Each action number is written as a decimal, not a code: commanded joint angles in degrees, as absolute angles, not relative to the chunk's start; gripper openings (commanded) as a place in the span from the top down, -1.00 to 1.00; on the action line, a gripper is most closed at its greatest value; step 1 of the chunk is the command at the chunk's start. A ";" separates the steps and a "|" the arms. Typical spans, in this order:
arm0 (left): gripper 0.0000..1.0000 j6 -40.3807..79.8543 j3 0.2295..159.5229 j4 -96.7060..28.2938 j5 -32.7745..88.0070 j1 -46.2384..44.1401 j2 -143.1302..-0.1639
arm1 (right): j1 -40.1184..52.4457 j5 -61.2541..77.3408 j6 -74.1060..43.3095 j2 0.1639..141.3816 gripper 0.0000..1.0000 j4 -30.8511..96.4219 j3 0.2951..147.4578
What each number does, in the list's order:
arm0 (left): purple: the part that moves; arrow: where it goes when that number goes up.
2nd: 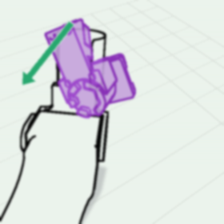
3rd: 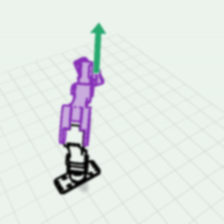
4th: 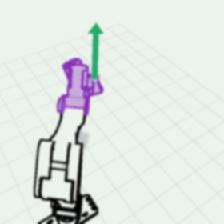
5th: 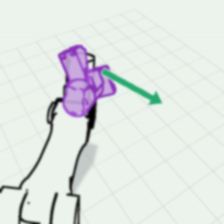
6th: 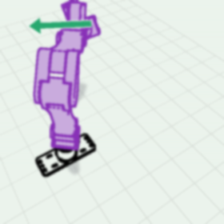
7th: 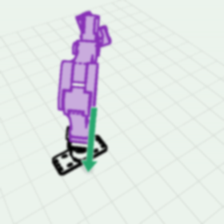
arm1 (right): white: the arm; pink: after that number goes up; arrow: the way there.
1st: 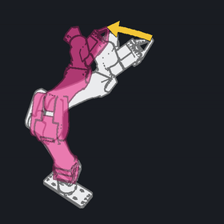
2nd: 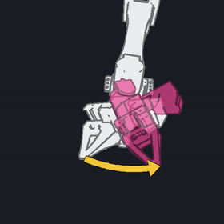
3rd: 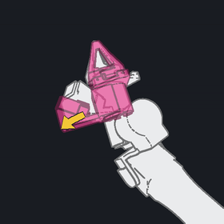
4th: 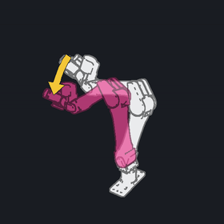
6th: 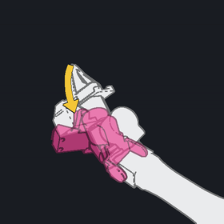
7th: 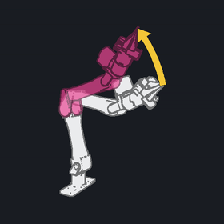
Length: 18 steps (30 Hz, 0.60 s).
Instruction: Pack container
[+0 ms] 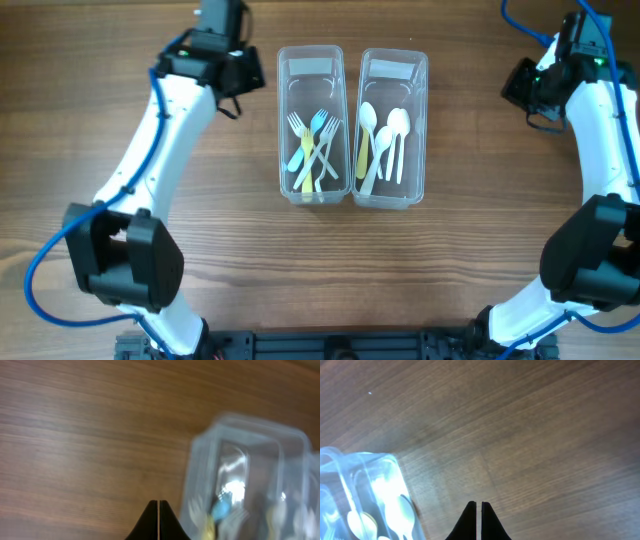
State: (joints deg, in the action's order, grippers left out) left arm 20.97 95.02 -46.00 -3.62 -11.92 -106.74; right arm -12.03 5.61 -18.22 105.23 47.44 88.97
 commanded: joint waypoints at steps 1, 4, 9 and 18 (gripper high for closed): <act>0.92 20.03 95.53 -43.13 -1.04 -10.13 -112.66 | -9.87 8.93 -19.84 108.95 0.91 46.02 88.38; 0.92 19.51 95.53 -41.19 -0.67 -9.82 -117.14 | -8.19 13.43 -19.51 111.74 0.91 45.84 88.38; 0.92 19.49 95.53 -39.97 -0.67 -9.85 -122.41 | -4.84 21.91 -16.64 115.09 0.91 43.24 88.38; 0.92 19.51 95.53 -36.77 9.91 -9.89 -123.70 | 1.26 25.56 -15.00 115.96 0.91 37.89 88.38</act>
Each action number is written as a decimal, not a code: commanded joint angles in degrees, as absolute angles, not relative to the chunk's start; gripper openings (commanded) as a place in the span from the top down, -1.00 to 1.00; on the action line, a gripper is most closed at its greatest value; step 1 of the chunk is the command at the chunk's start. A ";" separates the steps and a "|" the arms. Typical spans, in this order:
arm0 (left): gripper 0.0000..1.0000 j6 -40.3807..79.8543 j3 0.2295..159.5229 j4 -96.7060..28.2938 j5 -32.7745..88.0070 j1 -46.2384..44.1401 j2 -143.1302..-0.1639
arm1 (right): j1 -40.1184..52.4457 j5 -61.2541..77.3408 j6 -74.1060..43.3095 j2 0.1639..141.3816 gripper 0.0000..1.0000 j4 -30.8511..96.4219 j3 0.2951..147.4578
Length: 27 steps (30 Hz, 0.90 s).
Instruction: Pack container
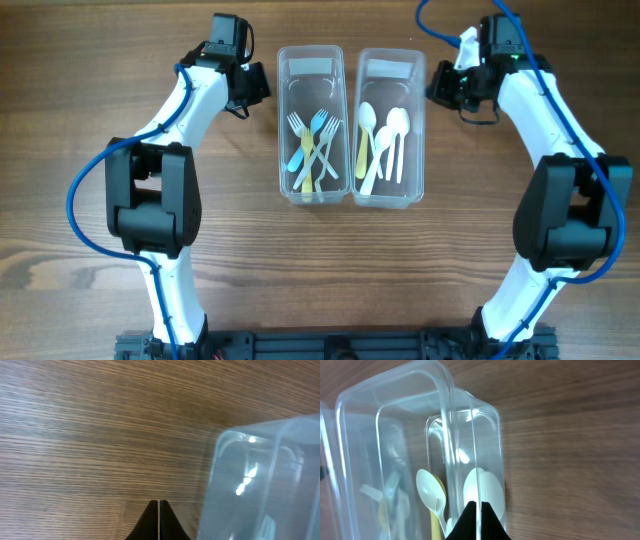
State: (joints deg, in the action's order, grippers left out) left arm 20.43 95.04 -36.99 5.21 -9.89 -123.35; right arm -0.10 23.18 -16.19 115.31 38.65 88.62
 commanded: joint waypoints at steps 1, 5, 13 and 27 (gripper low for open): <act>0.92 19.51 95.53 -36.73 10.48 -9.89 -123.70 | 1.65 25.56 -14.98 115.96 0.91 37.71 88.38; 0.92 18.52 95.53 -36.80 13.10 -9.89 -123.70 | 1.96 25.56 -15.03 115.96 0.91 37.21 88.38; 0.92 14.79 95.53 -39.22 16.16 -9.65 -123.66 | 1.65 21.19 -15.09 115.94 0.91 37.30 88.38; 0.74 9.39 96.14 -44.73 6.74 7.03 -104.12 | -5.63 9.34 1.45 94.96 0.91 39.16 96.01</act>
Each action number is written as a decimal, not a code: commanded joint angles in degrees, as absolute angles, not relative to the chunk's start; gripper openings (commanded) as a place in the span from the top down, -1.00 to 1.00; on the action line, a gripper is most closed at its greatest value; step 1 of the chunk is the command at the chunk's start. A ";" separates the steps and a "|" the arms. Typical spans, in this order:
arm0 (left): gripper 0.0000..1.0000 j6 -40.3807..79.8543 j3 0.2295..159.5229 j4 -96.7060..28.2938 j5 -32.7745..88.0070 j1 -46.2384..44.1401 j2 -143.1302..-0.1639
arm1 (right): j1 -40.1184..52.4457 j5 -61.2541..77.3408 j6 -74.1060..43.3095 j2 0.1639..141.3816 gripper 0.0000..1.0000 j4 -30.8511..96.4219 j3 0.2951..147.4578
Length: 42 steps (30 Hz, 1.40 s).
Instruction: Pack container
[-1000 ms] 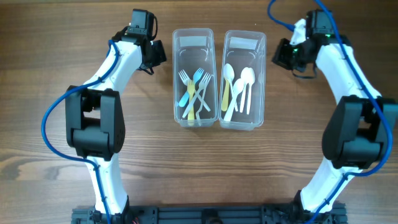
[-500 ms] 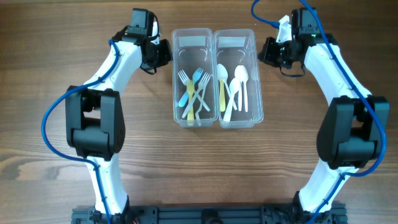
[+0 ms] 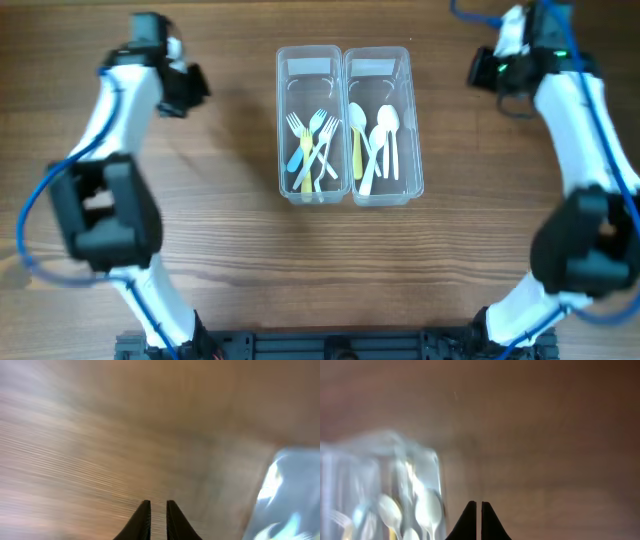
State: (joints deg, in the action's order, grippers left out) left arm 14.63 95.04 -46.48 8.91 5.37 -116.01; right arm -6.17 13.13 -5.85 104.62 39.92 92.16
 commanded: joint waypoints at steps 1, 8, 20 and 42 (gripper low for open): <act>0.74 7.49 96.14 -44.34 4.75 7.03 -100.92 | -5.65 8.54 1.54 91.39 0.91 38.81 96.01; 0.63 5.74 96.12 -48.05 -1.85 6.72 -84.16 | -5.65 7.42 1.56 74.85 0.91 41.23 96.01; -1.00 6.61 93.58 -55.16 -4.12 6.66 -83.33 | -5.65 6.81 6.22 70.50 -0.99 57.69 95.98; -1.00 6.61 93.58 -55.18 -4.14 6.66 -83.33 | -5.65 6.83 6.02 71.90 -0.99 57.91 95.98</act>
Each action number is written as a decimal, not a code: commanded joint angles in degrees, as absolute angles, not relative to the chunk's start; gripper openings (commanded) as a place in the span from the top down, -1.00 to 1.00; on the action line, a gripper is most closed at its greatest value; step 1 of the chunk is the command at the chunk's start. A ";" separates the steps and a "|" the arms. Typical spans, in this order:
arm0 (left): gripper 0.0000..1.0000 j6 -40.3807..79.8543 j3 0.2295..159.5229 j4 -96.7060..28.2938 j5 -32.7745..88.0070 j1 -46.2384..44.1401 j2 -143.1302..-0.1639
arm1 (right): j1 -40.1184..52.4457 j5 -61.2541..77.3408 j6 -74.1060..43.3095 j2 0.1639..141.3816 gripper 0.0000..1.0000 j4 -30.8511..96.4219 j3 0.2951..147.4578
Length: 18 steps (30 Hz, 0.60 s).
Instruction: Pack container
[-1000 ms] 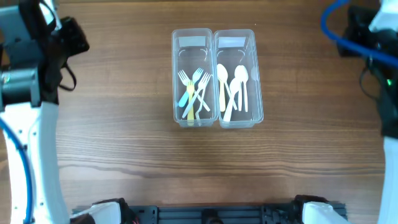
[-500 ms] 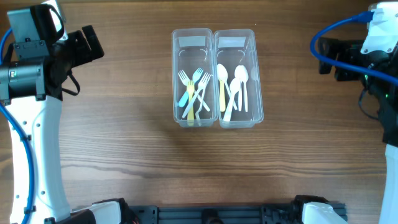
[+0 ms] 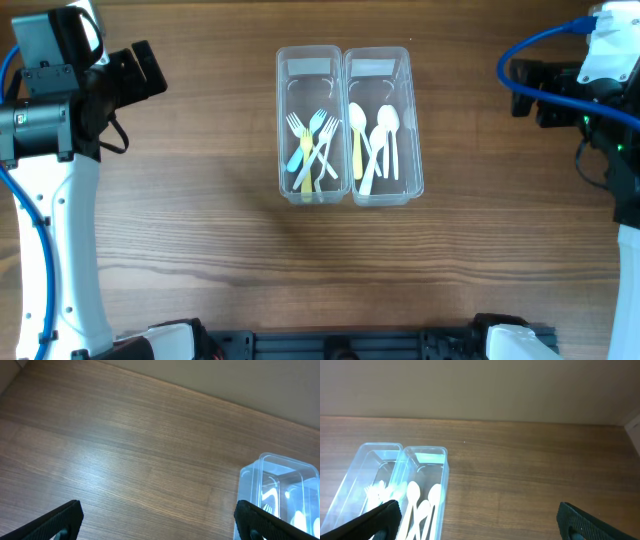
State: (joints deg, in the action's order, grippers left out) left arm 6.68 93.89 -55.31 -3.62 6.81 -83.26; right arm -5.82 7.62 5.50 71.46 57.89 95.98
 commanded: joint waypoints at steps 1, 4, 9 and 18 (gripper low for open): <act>-1.00 6.61 93.58 -55.16 -4.14 6.66 -83.33 | -5.65 6.83 6.02 71.90 -0.99 57.91 95.98; -1.00 6.61 93.58 -55.16 -4.14 6.66 -83.33 | -5.65 7.38 5.89 71.85 -1.00 59.51 95.94; -1.00 6.61 93.58 -55.18 -4.14 6.66 -83.33 | -5.65 7.68 4.16 63.66 -1.00 45.98 87.35; -1.00 6.61 93.58 -55.18 -4.14 6.66 -83.33 | -5.65 9.04 -4.23 29.10 -1.00 15.81 42.59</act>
